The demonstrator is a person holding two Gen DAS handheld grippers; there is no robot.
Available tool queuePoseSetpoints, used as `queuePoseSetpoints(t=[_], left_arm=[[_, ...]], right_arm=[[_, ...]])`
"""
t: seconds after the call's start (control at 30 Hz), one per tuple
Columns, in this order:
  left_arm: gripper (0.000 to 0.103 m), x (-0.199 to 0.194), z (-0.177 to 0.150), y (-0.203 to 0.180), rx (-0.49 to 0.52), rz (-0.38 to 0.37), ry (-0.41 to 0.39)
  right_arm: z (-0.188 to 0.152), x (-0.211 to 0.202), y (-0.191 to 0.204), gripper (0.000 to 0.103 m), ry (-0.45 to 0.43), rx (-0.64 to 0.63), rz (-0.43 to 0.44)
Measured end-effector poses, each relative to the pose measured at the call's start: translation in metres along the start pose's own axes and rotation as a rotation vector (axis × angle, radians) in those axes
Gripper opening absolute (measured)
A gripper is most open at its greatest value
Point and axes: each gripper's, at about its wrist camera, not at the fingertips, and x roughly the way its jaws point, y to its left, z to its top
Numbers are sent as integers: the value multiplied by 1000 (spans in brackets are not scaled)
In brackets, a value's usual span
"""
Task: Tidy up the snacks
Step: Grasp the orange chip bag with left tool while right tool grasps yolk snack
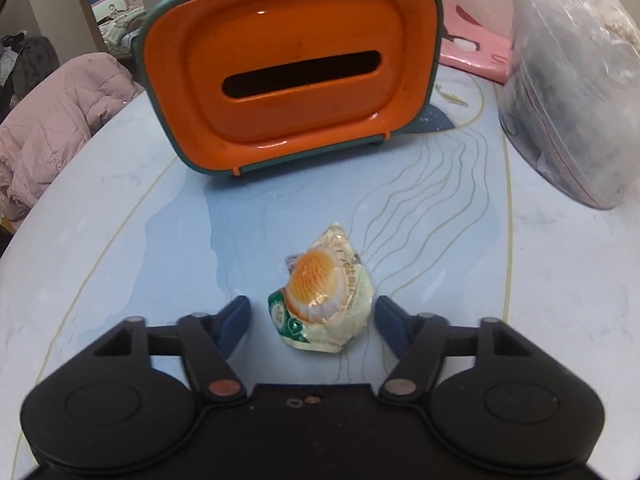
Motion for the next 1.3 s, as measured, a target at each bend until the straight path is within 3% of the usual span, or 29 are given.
queuePoseSetpoints(t=[0.03, 0.33, 0.67, 0.73, 1.0, 1.07, 1.13, 1.17, 1.2, 1.23, 1.3], left_arm=[[73, -2, -1, -1, 1, -1, -3], [58, -7, -4, 9, -13, -30, -9], [52, -28, -24, 9, -7, -34, -25], [52, -38, -27, 9, -3, -36, -32], [52, -76, -41, 18, 12, -38, -68], [52, -81, -44, 20, 19, -45, -71], [52, -85, -46, 21, 28, -43, -74], [52, -86, -46, 23, 28, -45, -76], [52, -86, -46, 25, 25, -46, -77], [52, -86, -45, 27, 23, -47, -77], [52, -84, -43, 30, 23, -50, -79]], right_arm=[[0, 0, -1, 44, -1, 3, 6], [-13, -11, -10, 41, -8, 43, 30], [-44, -74, -16, 36, -20, 54, 83], [-50, -91, -15, 14, -22, 55, 105], [-70, -147, -6, 14, -26, 18, 70], [-73, -151, -7, 16, -20, 30, 77], [-72, -148, -6, 31, -9, 23, 72], [-71, -145, -5, 33, -6, 20, 74], [-70, -142, -5, 41, -10, 23, 74], [-70, -138, -5, 57, -13, 34, 70], [-71, -126, -7, 78, -12, 61, 71]])
